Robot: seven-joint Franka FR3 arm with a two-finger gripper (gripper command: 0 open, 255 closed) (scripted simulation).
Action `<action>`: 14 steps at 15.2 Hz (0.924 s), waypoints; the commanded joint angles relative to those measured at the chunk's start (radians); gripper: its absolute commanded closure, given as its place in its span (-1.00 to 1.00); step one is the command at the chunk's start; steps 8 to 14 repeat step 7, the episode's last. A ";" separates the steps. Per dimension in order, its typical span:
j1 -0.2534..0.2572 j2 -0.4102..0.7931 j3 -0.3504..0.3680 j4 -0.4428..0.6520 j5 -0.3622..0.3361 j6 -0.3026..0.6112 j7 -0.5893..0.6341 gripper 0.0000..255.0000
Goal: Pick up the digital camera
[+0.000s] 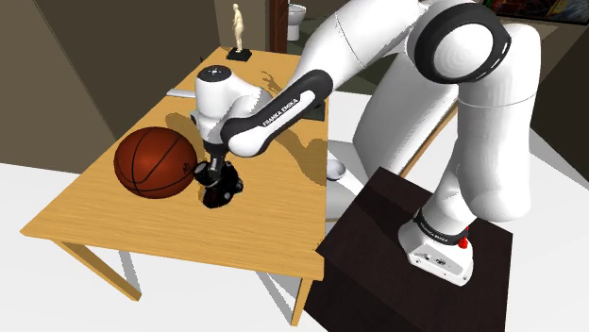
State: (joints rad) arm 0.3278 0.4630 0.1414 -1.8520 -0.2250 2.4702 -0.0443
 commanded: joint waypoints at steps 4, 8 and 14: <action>-0.006 -0.042 0.009 0.010 0.015 -0.049 -0.014 1.00; -0.007 -0.051 0.010 0.013 0.018 -0.061 -0.017 1.00; -0.007 -0.051 0.010 0.013 0.018 -0.061 -0.017 1.00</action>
